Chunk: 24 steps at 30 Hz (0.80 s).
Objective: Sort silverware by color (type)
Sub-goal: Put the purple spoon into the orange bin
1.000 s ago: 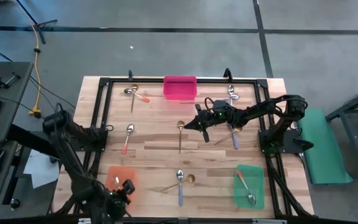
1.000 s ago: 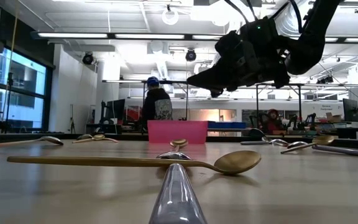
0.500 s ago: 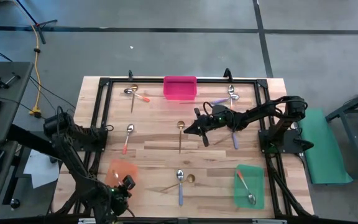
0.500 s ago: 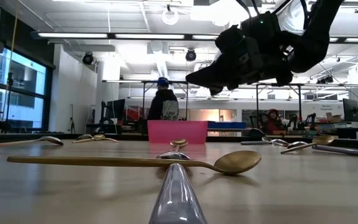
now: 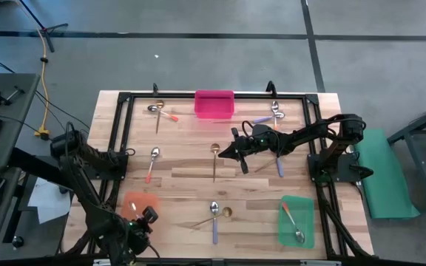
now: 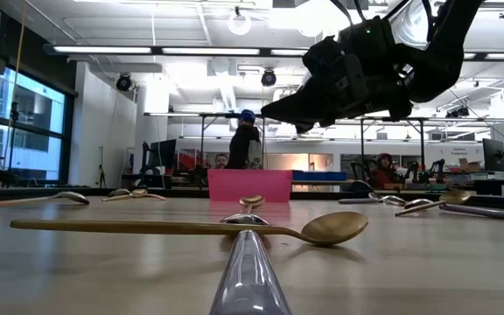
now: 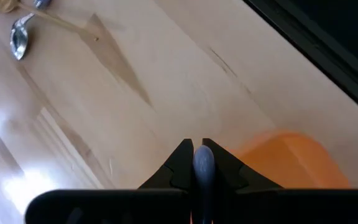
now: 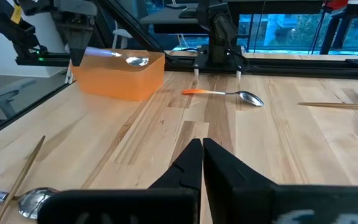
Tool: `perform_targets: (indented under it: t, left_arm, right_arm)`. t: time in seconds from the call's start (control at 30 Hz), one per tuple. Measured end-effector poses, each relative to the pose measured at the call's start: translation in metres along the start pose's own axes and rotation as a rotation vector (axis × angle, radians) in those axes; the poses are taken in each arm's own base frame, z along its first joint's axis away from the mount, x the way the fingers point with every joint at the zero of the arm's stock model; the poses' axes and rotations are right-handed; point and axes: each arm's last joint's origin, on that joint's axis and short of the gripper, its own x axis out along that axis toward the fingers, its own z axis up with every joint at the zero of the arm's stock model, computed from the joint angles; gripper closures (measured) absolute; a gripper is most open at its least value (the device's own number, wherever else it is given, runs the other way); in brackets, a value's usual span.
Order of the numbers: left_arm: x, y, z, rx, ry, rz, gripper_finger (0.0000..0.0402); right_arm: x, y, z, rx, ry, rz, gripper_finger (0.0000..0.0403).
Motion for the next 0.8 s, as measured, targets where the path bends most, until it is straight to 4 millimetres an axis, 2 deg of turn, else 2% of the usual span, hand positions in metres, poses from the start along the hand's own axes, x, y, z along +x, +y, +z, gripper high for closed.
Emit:
perform_targets:
  t: [0.27, 0.57, 0.8]
  left_arm:
    - [-0.012, 0.002, -0.014, -0.058, 0.114, -0.063, 0.0391]
    - [0.001, -0.007, -0.021, -0.046, 0.112, -0.182, 0.0389]
    - [0.002, -0.007, -0.02, -0.094, 0.101, -0.176, 0.0357]
  right_arm:
    - [0.0, 0.0, 0.0, 0.001, 0.003, 0.001, 0.0403]
    - [0.0, 0.0, 0.0, 0.001, 0.003, 0.004, 0.0403]
    - [0.0, 0.0, 0.0, 0.001, 0.003, 0.004, 0.0403]
